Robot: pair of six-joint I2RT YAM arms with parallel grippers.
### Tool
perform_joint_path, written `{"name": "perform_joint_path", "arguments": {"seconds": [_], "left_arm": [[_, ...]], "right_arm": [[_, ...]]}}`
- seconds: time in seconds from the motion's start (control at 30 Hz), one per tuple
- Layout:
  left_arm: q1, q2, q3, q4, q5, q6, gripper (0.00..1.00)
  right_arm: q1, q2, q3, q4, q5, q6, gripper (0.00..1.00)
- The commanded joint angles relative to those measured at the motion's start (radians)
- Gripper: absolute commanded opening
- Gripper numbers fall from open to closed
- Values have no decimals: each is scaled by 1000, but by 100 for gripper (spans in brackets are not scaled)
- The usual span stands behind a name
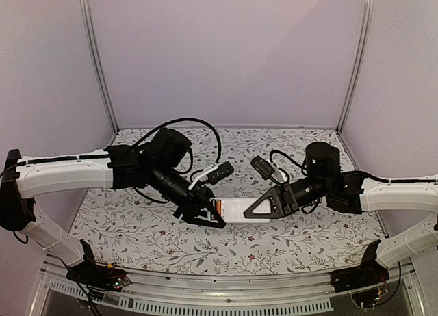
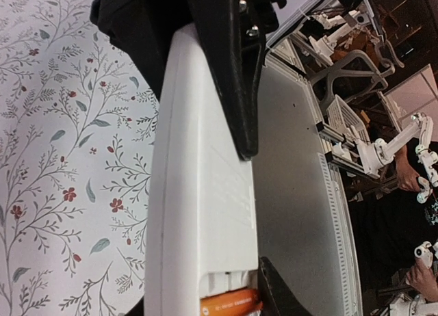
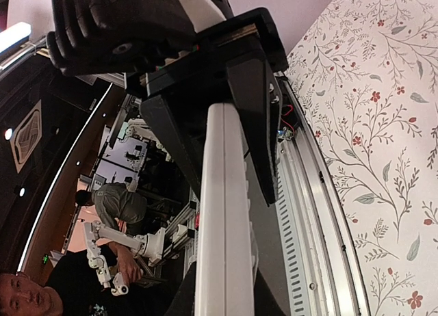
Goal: Load the batteries into the remote control
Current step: Load the battery into the battery compartment.
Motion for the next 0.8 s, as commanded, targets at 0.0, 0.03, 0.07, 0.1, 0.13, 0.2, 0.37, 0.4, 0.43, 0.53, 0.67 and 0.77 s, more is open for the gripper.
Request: {"name": "perform_joint_path", "arguments": {"seconds": [0.0, 0.03, 0.07, 0.1, 0.13, 0.2, 0.37, 0.4, 0.43, 0.53, 0.67, 0.77], "left_arm": [[44, 21, -18, -19, -147, -14, 33], [46, 22, -17, -15, -149, -23, 33], [49, 23, -17, -10, -144, -31, 34], [54, 26, -16, -4, -131, -35, 34], [58, 29, -17, -1, -120, -40, 33], [62, 37, -16, -1, -109, -43, 34], [64, 16, -25, 9, -99, -32, 49], [64, 10, -25, 7, -99, -28, 53], [64, 6, -25, 7, -94, -23, 56], [64, -13, -28, 6, -88, -15, 61], [62, -44, -42, 12, -66, -2, 69], [60, -72, -61, 31, -54, 0, 74]], "right_arm": [[36, -35, 58, 108, -117, -4, 0], [38, -35, 58, 108, -118, -3, 0], [39, -33, 59, 108, -119, -4, 0], [41, -32, 58, 106, -120, -5, 0], [43, -33, 59, 105, -121, -7, 0], [43, -34, 59, 101, -120, -8, 0], [42, -45, 60, 86, -115, -17, 0], [42, -45, 60, 82, -115, -18, 0], [42, -42, 59, 81, -112, -19, 0], [42, -38, 59, 74, -103, -22, 0], [34, -23, 55, 45, -83, -34, 0], [20, -4, 52, 39, -70, -29, 0]]}}
